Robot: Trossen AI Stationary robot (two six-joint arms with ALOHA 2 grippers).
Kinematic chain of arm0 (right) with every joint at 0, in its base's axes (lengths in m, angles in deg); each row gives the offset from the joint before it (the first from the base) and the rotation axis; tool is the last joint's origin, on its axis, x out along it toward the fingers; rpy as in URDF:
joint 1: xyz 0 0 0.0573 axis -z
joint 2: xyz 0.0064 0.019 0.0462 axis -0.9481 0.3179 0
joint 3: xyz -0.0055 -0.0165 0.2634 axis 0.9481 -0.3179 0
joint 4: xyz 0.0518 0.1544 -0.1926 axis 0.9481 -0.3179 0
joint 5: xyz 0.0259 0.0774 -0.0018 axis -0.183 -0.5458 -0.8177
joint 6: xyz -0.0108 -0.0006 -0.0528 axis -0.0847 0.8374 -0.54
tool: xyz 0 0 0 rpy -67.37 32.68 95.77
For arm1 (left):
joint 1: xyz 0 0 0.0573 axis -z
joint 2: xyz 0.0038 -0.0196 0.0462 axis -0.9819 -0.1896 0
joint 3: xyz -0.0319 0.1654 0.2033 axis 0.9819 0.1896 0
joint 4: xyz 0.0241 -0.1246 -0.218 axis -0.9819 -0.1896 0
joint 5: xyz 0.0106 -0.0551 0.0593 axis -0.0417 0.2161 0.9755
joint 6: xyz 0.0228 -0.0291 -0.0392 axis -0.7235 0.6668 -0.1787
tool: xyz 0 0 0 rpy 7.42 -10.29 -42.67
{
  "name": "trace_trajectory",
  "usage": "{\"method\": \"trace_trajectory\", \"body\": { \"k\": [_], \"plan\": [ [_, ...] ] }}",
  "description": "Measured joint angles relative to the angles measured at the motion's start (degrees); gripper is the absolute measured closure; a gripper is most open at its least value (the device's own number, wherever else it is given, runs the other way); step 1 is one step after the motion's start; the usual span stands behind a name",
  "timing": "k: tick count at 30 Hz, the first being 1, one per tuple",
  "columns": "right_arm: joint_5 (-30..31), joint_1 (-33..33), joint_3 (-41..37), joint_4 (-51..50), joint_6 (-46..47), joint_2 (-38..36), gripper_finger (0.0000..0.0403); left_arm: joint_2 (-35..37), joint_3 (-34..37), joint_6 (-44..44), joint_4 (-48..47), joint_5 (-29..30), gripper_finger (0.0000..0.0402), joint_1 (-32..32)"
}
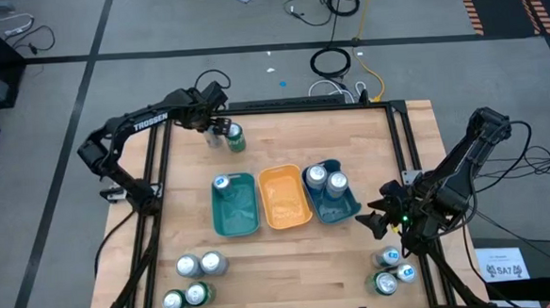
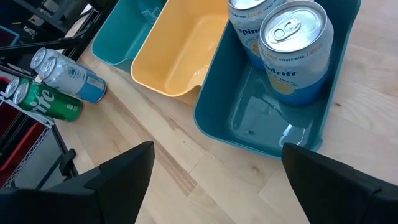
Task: Sort soda cans
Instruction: Put the white and blue soda can into the light blue bin
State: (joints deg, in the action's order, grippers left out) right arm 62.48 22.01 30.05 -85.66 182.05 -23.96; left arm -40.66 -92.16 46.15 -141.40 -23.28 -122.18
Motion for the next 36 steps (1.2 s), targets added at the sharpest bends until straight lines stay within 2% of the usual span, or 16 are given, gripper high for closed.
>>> {"method": "trace_trajectory", "body": {
  "k": [6, 11, 18, 21, 25, 29, 32, 36],
  "plan": [
    [-0.09, 0.0, 0.0, 0.0, -0.02, -0.01, 0.0057, 0.04, 0.0, 1.11, 0.15, -0.45, 0.0138, 0.0],
    [-0.19, 0.0, 0.0, 0.04, -0.06, -0.01, 0.0057, 2.21, 0.11, 2.97, -2.38, -0.83, 0.0146, 0.0],
    [-0.25, 0.0, 0.0, 0.42, -1.9, -0.01, 0.0057, 13.7, -0.14, 4.49, -3.14, -0.74, 0.0146, 1.04],
    [-0.3, 0.0, 0.0, 0.71, -3.23, -0.01, 0.0057, 19.63, -1.51, 4.54, -3.98, -3.6, 0.0146, 2.58],
    [-0.45, 0.0, 0.0, 1.65, -5.66, -0.01, 0.0057, 26.87, -4.41, 4.56, -3.83, -4.65, 0.0146, 7.18],
    [-0.56, -0.02, 0.0, 2.1, -7.58, -0.01, 0.0057, 30.76, -6.63, 4.62, -1.34, -4.68, 0.0146, 15.54],
    [-0.58, -0.02, 0.0, 2.24, -8.62, -0.01, 0.0057, 30.38, -7.77, 6.0, 0.36, -4.45, 0.0146, 23.2],
    [-1.7, -0.02, 0.0, 2.45, -8.92, -0.01, 0.0057, 26.37, -8.13, 7.39, 4.47, -3.62, 0.0147, 32.39]
  ]
}}
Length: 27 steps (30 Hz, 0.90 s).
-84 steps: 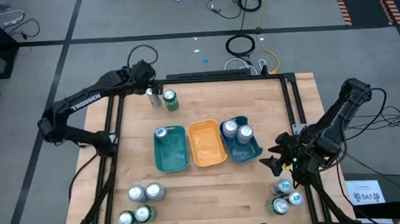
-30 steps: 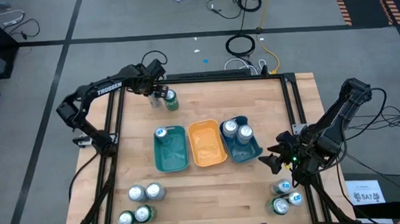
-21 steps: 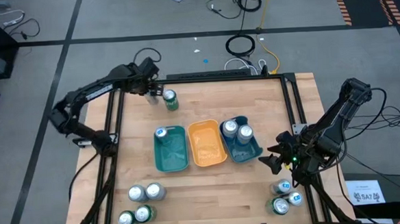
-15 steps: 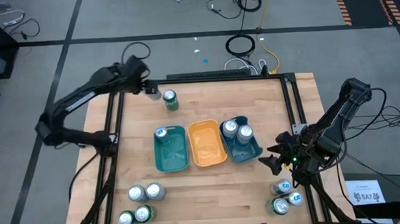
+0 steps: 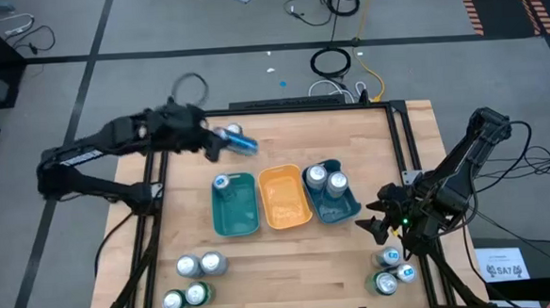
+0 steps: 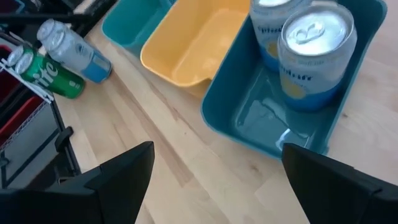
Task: Sort soda cans
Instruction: Put the white and blue soda can into the light blue bin
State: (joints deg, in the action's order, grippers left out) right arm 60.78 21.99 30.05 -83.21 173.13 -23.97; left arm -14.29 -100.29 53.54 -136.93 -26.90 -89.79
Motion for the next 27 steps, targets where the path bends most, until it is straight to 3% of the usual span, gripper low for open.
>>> {"method": "trace_trajectory", "body": {
  "k": [9, 18, 27],
  "plan": [
    [-4.46, -0.13, 0.0, 1.15, -0.01, 0.0, 0.0057, -12.06, 0.04, 5.0, 0.13, 0.36, 0.0147, 8.41],
    [-4.76, -0.13, 0.0, 3.35, -3.83, 0.0, 0.0057, -18.7, -5.04, 8.96, -12.27, 4.11, 0.0147, 9.95],
    [-4.76, -0.13, 0.0, 3.35, -4.74, 0.0, 0.0057, -22.71, -5.53, 9.09, -15.11, 5.25, 0.0147, 10.14]
  ]
}}
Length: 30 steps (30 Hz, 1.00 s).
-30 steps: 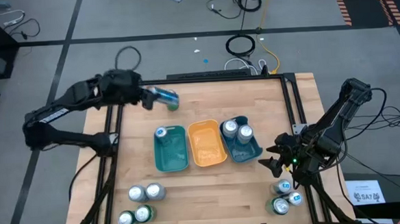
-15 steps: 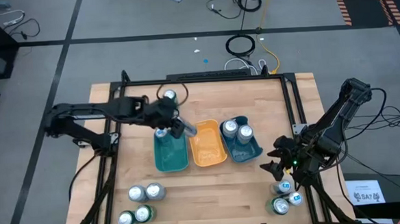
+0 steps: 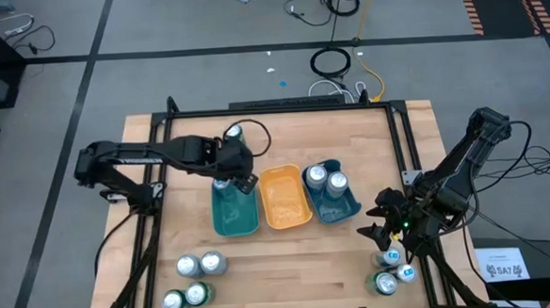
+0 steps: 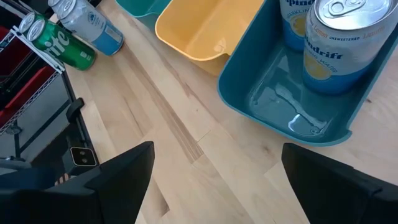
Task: Sort soda cans
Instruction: Put the white and blue soda can into the light blue bin
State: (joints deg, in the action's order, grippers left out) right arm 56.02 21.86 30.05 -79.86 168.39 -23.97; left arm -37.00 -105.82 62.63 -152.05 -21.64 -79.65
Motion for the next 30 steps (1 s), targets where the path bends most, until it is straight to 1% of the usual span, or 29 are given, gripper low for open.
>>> {"method": "trace_trajectory", "body": {
  "k": [11, 30],
  "plan": [
    [0.11, 0.0, 0.0, -0.09, -0.11, 0.0, 0.0057, -3.46, 0.0, 0.0, -0.86, 0.0, 0.014, 0.0],
    [0.15, 0.0, 0.0, -0.22, -1.25, 0.0, 0.0057, -3.5, 0.04, -0.03, -0.72, 0.39, 0.0136, -0.02]
  ]
}}
